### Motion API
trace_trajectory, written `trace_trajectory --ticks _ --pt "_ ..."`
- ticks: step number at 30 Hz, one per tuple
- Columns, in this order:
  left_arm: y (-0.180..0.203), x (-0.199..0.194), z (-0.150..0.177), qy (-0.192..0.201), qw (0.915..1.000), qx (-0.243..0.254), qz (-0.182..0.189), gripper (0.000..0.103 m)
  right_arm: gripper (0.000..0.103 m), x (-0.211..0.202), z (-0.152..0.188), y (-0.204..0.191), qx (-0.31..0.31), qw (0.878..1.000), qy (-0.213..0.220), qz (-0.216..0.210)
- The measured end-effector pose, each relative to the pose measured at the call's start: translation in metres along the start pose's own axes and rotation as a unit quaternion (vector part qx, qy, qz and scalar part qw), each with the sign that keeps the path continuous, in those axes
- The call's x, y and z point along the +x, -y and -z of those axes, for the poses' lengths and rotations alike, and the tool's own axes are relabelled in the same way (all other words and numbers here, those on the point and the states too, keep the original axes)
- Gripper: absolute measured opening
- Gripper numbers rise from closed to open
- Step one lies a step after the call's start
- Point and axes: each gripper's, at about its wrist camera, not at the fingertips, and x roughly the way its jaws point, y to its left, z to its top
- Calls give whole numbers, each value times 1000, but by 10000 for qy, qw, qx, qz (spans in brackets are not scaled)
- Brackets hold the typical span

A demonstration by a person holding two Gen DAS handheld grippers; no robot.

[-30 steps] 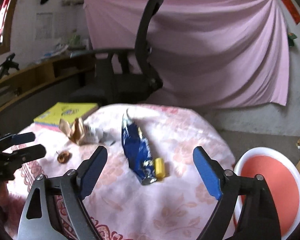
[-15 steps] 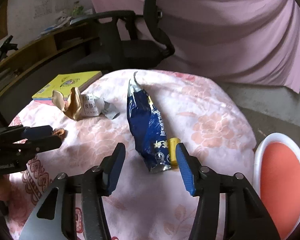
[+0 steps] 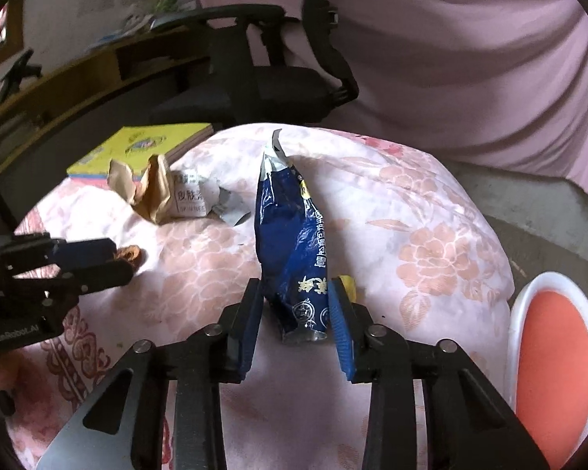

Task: Collect trash
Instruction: 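Grasp the dried fruit slice with the left tool while the right tool grasps the blue wrapper, then lift both items and carry both tools over the orange basin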

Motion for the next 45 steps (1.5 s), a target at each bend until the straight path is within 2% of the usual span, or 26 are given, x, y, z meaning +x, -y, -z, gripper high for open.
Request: trace_trajectory --ticks 3,8,16,23,29,32,37,42,45 --pt "-1 0 0 6 10000 -41 49 29 31 1 0 0 -23 10000 -38 30" --pt "-4 -4 0 42 9997 -108 197 29 21 -1 1 4 61 10000 11 41" --pt "-7 -11 0 179 9988 -163 433 29 13 -9 3 -4 -122 9996 217 136" --pt "-6 -26 1 536 9970 -144 549 29 10 -24 6 -13 -323 9969 633 325" --pt "2 -46 6 1102 9925 37 531 29 10 -43 8 -18 -382 9914 1174 430" --pt "10 -57 10 1419 9886 226 451 29 10 -57 11 -18 -375 9853 1582 529" --pt "28 -77 17 2072 9761 605 268 29 10 -80 18 -21 -375 9720 2201 737" --pt "39 -85 9 2435 9681 538 259 29 10 -107 26 -16 -144 9516 2929 917" --pt "55 -92 1 2681 9607 682 219 29 10 -123 31 -3 168 9391 3284 997"
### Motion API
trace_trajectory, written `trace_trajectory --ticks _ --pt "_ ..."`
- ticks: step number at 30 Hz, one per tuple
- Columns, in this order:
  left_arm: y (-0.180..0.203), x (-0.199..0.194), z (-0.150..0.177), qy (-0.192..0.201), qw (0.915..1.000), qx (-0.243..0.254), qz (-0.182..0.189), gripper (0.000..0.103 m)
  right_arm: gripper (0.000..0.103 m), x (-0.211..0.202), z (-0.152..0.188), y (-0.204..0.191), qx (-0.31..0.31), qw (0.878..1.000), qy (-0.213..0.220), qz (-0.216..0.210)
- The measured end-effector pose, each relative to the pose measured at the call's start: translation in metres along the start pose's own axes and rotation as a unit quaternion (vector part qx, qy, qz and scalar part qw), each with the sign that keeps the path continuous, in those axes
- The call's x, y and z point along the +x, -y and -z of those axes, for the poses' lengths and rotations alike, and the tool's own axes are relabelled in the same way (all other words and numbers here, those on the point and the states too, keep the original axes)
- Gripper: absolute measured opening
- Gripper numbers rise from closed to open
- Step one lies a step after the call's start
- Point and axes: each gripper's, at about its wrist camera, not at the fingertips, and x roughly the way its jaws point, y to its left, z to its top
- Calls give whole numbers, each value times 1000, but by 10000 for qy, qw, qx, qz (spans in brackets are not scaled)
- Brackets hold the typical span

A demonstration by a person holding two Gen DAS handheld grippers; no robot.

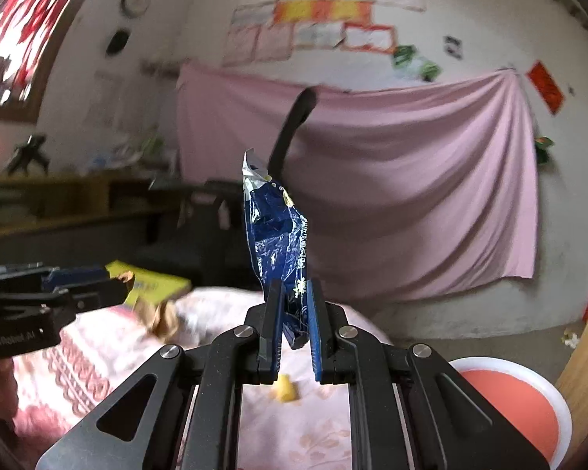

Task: Collect trash
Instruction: 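Lift both items and carry both tools over the orange basin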

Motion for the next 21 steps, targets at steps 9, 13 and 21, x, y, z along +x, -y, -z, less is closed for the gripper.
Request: trace_trajectory --ticks 9,13,21 --pt "61 15 -32 340 9980 348 400 29 10 -31 -11 51 493 9957 558 551" --pt "98 30 -39 315 9955 595 669 29 10 -44 -10 79 730 9922 622 797" --pt "163 66 -41 7 9896 725 1242 29 10 -59 -1 132 1081 9833 527 1364"
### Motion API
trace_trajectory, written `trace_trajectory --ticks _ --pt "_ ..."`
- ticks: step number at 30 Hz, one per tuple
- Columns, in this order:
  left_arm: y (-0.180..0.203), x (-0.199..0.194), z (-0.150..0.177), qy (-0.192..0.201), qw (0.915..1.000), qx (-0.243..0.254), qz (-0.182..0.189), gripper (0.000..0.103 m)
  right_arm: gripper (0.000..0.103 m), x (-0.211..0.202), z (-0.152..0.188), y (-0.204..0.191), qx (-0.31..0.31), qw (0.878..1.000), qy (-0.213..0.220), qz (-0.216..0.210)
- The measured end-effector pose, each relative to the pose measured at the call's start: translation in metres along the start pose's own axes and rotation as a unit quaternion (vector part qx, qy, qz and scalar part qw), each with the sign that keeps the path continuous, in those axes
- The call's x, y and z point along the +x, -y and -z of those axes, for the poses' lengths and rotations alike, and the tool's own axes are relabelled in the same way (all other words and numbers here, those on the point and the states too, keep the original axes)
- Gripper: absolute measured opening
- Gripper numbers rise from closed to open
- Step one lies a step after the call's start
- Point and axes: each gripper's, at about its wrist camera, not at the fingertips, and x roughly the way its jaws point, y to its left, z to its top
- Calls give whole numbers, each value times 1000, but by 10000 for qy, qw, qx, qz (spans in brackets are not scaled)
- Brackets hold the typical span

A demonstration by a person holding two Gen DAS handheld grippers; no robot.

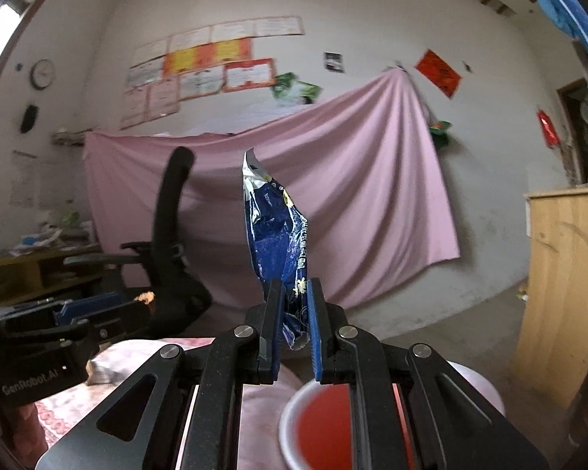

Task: Collect trash
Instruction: 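Lift both items and carry both tools over the orange basin, then open both tools to drop the fruit slice and wrapper into the basin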

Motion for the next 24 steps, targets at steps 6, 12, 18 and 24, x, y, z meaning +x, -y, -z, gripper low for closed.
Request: trace_trajectory --ticks 6,12,18,24 --pt "23 36 1 -529 9979 -210 311 29 10 7 8 36 256 9982 -352 407" --pt "34 77 7 -1453 9875 -475 385 29 10 15 18 63 576 9929 -806 652" --pt "34 100 16 -1951 9759 -849 482 29 12 22 25 81 864 9873 -1102 752" --pt "37 105 17 -2045 9728 -935 552 30 13 27 31 90 1002 9816 -1405 814"
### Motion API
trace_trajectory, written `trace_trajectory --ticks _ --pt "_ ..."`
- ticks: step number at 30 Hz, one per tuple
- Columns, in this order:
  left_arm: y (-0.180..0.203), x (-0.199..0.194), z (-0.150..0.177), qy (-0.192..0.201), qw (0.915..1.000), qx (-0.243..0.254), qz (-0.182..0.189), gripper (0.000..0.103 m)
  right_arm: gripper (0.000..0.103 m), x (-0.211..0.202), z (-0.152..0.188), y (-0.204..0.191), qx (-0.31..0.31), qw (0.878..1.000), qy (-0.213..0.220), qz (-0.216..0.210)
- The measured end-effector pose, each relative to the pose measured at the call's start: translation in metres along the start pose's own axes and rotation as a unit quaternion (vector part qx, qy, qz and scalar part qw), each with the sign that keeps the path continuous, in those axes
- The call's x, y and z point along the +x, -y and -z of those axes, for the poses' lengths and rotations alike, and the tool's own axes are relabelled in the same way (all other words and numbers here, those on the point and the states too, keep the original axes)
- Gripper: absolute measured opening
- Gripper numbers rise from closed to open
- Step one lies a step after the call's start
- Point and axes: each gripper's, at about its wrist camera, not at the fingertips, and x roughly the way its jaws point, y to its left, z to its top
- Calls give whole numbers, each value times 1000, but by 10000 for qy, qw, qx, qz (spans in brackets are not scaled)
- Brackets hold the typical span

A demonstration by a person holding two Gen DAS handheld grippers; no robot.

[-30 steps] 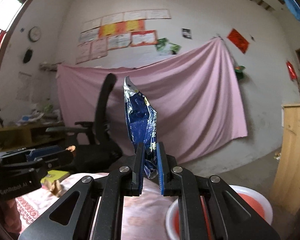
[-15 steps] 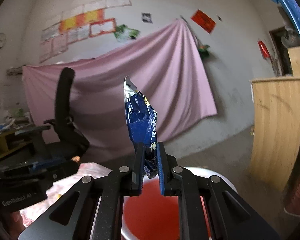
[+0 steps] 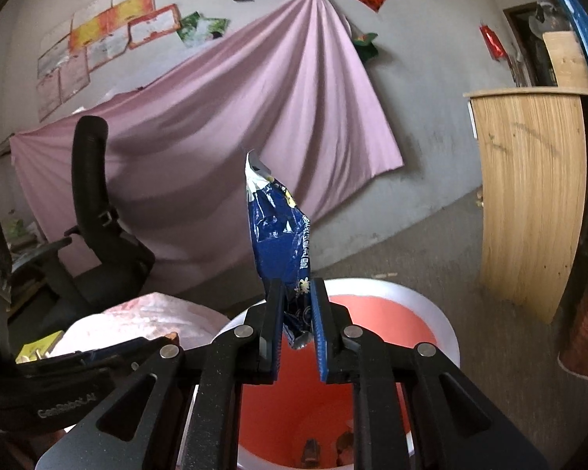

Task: Collect trash
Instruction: 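Open both tools to drop the fruit slice and wrapper into the basin, then move both tools back over the table toward the brown paper and plug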

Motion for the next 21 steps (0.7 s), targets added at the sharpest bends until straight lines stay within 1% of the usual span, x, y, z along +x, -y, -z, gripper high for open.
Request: trace_trajectory --ticks 4,9,11,13,18,21 --pt "7 5 0 -90 9999 -91 72 30 14 5 2 2 28 9998 -168 42" --pt "4 11 0 -192 9995 -207 165 30 14 8 4 5 59 9995 -314 65" --pt "2 11 0 -200 9994 -232 152 33 16 8 4 6 62 9994 -329 70" --pt "0 9 1 -181 9993 -274 150 36 16 8 4 7 60 9994 -332 69" --pt "-9 1 1 -93 9990 -423 120 37 19 9 3 7 38 9993 -364 58" --pt "-16 -9 1 81 9987 -503 32 40 20 8 3 6 18 9994 -346 46"
